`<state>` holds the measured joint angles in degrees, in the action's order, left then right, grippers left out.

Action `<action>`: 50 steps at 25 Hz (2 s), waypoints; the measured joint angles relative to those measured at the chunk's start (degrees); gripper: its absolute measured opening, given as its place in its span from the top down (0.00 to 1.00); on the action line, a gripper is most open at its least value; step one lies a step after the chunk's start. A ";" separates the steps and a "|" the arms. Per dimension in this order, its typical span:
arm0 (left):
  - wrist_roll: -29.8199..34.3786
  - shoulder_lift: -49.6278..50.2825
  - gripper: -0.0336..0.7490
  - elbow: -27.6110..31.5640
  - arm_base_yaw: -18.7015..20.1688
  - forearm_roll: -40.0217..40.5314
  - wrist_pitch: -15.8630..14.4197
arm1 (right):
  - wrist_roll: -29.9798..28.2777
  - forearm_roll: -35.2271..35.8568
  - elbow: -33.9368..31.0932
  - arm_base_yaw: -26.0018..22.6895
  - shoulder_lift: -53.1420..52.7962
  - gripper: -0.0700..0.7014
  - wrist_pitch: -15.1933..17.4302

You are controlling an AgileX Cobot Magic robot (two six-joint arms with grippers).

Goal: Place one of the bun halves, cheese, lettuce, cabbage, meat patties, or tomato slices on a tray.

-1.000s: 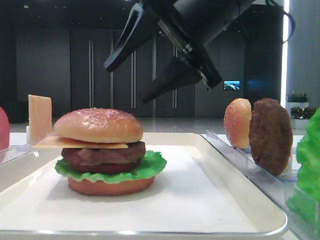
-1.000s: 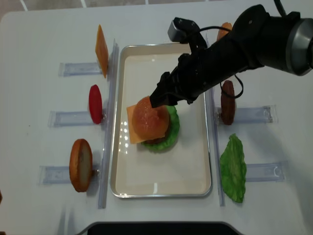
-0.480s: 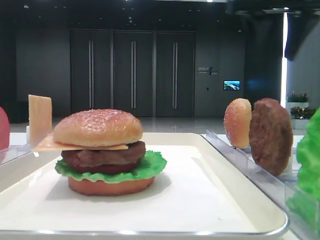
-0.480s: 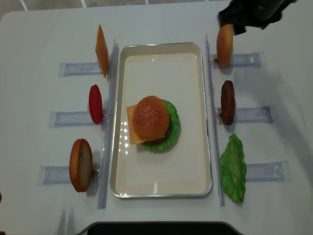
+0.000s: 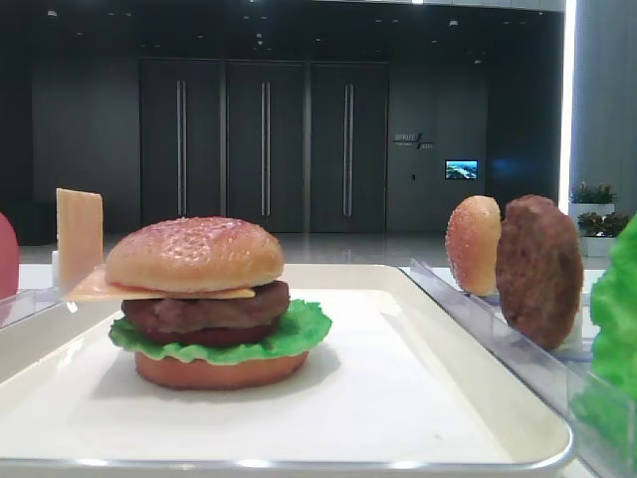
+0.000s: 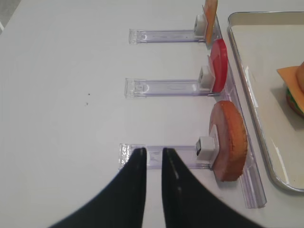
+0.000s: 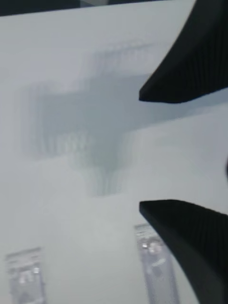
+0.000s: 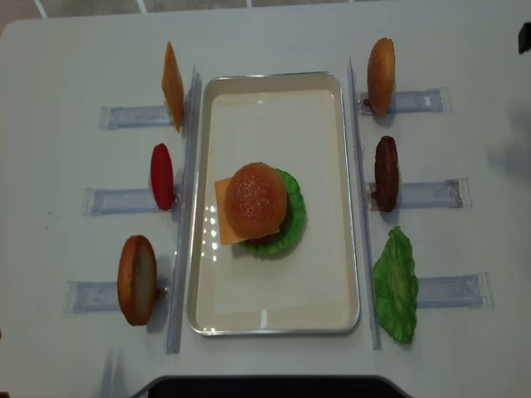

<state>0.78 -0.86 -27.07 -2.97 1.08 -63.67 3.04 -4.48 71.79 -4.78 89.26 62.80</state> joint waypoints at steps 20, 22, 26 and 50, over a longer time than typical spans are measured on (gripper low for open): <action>0.00 0.00 0.85 0.00 0.00 0.00 0.00 | -4.95 4.48 -42.41 0.33 -68.80 0.39 2.17; 0.00 0.00 0.86 0.00 0.00 0.00 0.00 | -5.52 4.48 -42.45 0.88 -73.63 0.39 2.13; 0.00 0.00 0.89 0.00 0.00 0.00 0.00 | -5.72 4.48 -42.57 1.26 -84.37 0.39 2.13; 0.00 0.00 0.96 0.00 0.00 0.00 0.00 | -5.69 4.48 -42.79 1.31 -89.70 0.40 2.20</action>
<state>0.78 -0.86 -27.07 -2.97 1.08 -63.67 -2.65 0.00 29.00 -3.48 -0.44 65.00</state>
